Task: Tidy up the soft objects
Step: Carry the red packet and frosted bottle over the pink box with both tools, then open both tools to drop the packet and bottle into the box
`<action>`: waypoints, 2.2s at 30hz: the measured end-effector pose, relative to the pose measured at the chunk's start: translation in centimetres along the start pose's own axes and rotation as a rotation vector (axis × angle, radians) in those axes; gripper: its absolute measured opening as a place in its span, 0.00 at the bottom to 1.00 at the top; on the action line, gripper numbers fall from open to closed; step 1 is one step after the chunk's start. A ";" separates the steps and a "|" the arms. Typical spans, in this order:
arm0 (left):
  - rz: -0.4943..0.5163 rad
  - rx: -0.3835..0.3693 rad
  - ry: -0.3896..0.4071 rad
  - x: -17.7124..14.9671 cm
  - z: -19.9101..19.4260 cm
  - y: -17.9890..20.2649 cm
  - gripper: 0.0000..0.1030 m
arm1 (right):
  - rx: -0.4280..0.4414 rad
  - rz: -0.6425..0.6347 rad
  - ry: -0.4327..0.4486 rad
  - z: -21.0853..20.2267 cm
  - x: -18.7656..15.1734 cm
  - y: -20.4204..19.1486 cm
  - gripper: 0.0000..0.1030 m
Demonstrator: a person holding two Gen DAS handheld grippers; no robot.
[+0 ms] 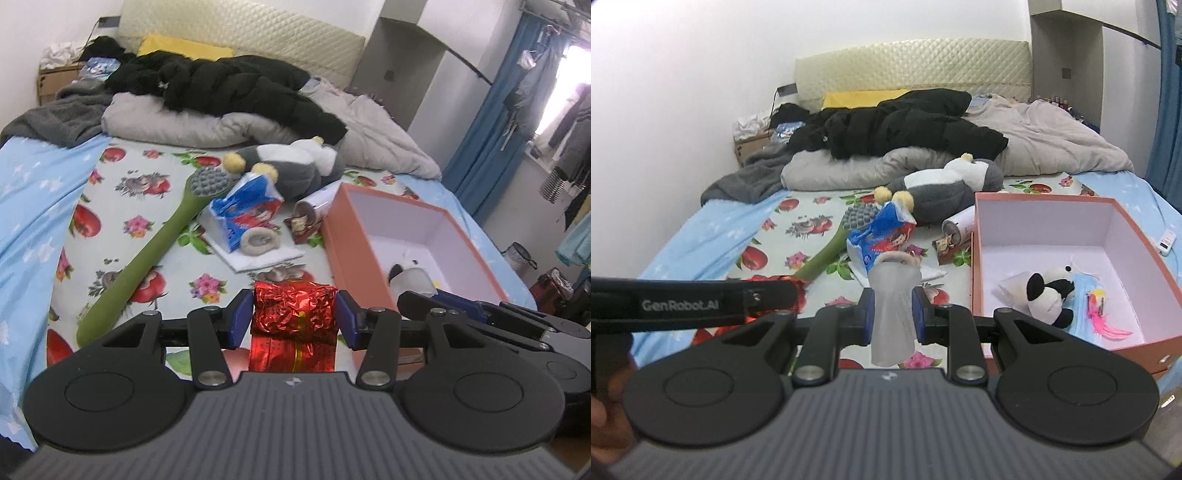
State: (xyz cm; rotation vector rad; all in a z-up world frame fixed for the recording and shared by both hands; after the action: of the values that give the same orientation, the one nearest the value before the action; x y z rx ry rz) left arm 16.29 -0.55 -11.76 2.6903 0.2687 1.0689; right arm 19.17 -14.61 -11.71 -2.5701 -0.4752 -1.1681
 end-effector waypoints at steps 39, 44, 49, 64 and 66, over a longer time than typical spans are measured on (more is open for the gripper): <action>0.243 -0.229 -0.188 3.9 13.0 18.6 0.53 | -0.227 0.216 -0.040 0.0 0.0 17.9 0.24; 0.244 -0.216 -0.234 4.9 17.0 19.7 0.53 | -0.228 0.244 -0.084 2.8 0.1 20.6 0.25; 0.251 -0.201 -0.289 5.4 21.1 20.7 0.53 | -0.228 0.268 -0.131 5.8 -0.3 23.2 0.25; 0.264 -0.167 -0.359 5.0 27.2 21.2 0.61 | -0.220 0.275 -0.196 9.7 -1.0 26.1 0.35; 0.254 -0.173 -0.356 5.2 26.8 21.1 0.63 | -0.223 0.280 -0.191 9.4 -0.9 26.0 0.45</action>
State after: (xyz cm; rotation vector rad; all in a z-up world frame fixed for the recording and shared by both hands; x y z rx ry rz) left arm 40.30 -23.37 -21.33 2.7375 -0.2238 0.6152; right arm 35.48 -34.83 -21.29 -2.8370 -0.0178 -0.9290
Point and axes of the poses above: each gripper's, at about its wrist camera, not at the fingertips, and z roughly the way its jaws point, y to its right, x to its top, the point moved 9 cm from there along z, roughly the way its jaws point, and after that the axes turned 6 degrees about -y, right-handed, at the moved point
